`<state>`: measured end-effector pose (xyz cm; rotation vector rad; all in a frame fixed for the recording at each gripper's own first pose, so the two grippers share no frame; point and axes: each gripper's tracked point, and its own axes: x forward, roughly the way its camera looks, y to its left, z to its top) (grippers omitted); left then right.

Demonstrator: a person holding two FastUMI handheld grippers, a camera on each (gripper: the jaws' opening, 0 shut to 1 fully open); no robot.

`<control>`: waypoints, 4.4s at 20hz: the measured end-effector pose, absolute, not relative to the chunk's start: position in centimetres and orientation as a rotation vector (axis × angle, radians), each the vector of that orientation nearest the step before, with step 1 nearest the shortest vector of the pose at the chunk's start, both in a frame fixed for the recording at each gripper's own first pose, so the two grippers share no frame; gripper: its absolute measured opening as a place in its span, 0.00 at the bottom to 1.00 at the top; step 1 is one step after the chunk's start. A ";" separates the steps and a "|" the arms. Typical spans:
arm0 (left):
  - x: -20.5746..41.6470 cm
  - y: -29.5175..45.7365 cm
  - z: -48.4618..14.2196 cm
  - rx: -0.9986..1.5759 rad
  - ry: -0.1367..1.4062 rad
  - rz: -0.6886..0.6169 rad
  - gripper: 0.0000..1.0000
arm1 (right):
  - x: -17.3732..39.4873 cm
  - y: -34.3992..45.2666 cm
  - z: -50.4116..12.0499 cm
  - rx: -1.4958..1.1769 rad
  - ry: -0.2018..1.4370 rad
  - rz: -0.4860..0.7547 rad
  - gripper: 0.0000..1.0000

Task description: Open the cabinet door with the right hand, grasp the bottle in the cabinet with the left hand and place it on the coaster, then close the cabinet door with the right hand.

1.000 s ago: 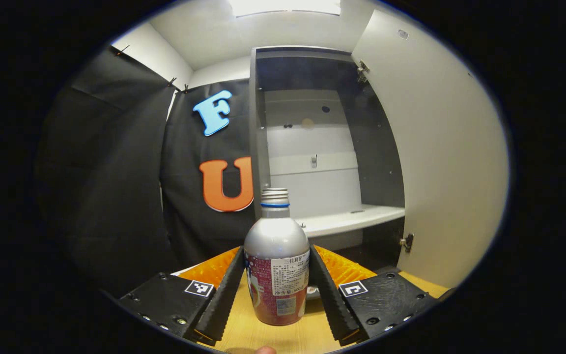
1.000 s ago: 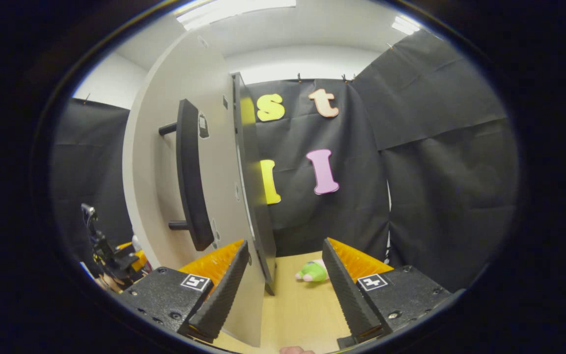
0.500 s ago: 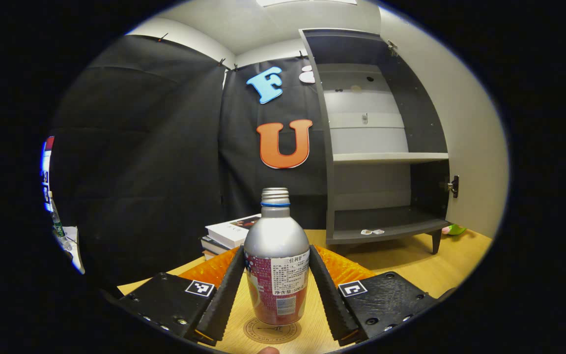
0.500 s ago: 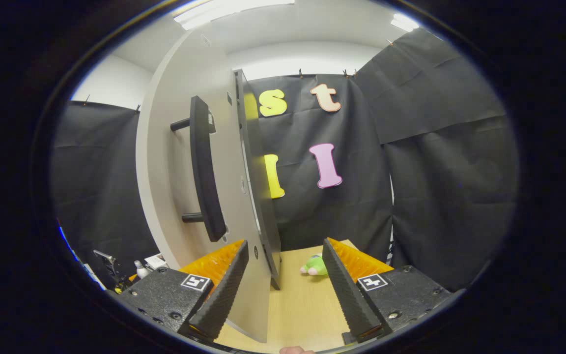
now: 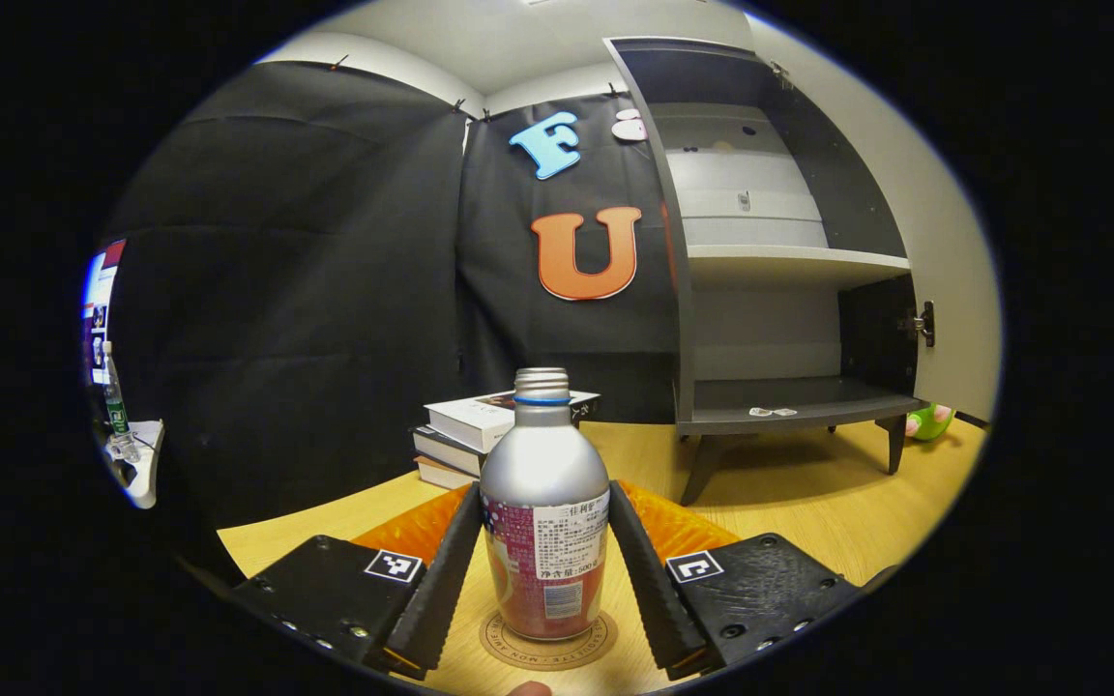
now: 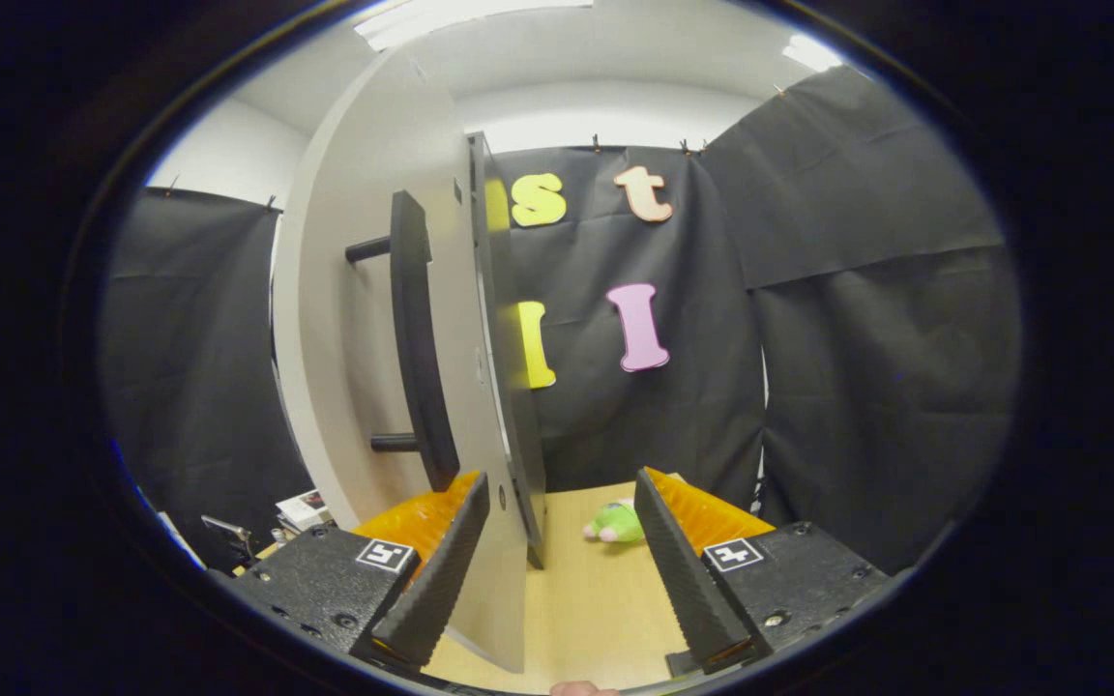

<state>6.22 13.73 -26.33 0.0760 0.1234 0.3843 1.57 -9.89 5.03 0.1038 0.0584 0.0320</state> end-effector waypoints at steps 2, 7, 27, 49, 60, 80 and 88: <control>5.9 14.3 -26.8 0.074 0.127 0.404 0.77 | 1.7 -9.7 5.2 0.091 0.062 0.031 0.94; 5.5 13.9 -26.7 0.101 0.097 0.399 0.77 | 2.2 -9.4 5.1 0.078 0.076 0.030 0.94; 2.6 12.7 -17.4 0.104 0.022 0.359 0.94 | 0.9 -10.3 5.1 0.076 0.063 0.013 0.94; 1.6 3.2 1.8 0.190 0.024 0.136 0.94 | 2.8 -11.5 8.6 0.076 -0.049 0.014 0.89; 0.9 4.4 -1.0 0.147 0.063 0.101 0.96 | 2.9 -1.3 7.8 0.179 -0.041 0.207 0.85; 1.2 9.1 -2.7 0.107 0.068 0.141 0.96 | 11.7 18.8 9.2 0.017 -0.096 0.404 0.91; 0.9 9.5 -3.2 0.088 0.075 0.144 0.96 | 12.9 17.8 8.7 0.017 -0.095 0.373 0.91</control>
